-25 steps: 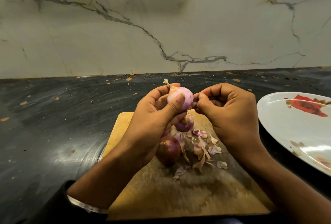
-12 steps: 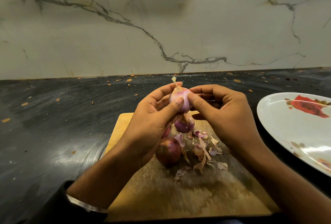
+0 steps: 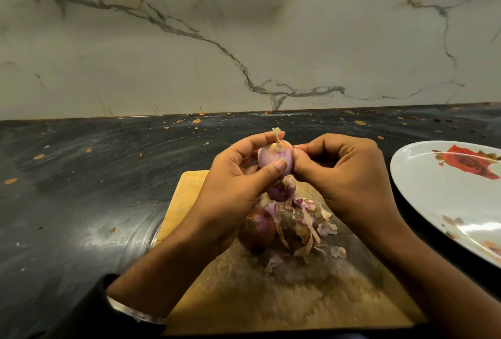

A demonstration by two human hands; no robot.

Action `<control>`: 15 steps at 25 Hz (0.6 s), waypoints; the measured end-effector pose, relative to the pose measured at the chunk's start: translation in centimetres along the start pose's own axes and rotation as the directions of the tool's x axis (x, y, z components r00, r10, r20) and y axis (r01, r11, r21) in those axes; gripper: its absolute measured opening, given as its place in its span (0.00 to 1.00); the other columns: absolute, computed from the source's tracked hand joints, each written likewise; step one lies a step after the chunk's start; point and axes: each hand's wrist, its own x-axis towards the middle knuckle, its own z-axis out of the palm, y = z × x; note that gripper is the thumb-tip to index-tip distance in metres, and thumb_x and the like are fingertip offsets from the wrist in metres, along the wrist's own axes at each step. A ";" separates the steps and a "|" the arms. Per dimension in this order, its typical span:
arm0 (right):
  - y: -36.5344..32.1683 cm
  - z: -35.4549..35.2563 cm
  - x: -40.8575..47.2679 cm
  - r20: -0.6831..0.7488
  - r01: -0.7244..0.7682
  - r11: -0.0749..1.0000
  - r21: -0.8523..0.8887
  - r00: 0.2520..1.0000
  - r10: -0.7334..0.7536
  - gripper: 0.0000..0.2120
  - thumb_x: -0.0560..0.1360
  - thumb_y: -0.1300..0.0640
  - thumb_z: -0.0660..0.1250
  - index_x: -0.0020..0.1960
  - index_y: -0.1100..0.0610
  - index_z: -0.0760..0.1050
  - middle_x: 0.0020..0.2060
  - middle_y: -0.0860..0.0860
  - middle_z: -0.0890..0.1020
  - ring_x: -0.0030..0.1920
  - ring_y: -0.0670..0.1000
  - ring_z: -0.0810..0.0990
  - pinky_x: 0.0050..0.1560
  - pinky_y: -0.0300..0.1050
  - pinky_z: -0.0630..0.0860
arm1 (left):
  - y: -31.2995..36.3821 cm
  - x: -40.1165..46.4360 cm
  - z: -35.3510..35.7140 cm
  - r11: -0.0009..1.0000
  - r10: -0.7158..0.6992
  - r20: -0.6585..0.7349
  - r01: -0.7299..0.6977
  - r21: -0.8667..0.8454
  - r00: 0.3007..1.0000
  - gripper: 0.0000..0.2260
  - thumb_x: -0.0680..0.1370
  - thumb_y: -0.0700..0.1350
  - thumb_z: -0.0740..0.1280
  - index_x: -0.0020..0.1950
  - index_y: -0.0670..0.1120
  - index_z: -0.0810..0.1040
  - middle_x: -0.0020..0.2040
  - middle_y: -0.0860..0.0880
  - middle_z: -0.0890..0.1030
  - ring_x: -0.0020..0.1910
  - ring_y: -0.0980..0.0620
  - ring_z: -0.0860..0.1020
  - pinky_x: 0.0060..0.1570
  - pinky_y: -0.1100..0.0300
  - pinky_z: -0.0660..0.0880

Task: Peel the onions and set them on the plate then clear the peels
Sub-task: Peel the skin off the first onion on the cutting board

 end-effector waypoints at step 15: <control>0.1 0.4 -0.1 -0.132 -0.027 0.993 -0.113 0.991 0.012 0.05 0.72 0.60 0.76 0.41 0.53 0.82 0.31 0.47 0.84 0.34 0.44 0.83 0.36 0.40 0.81 | 0.0 -0.1 0.3 0.999 -0.022 0.007 0.022 -0.037 1.000 0.18 0.76 0.32 0.68 0.65 0.42 0.77 0.55 0.43 0.84 0.41 0.55 0.84 0.32 0.67 0.77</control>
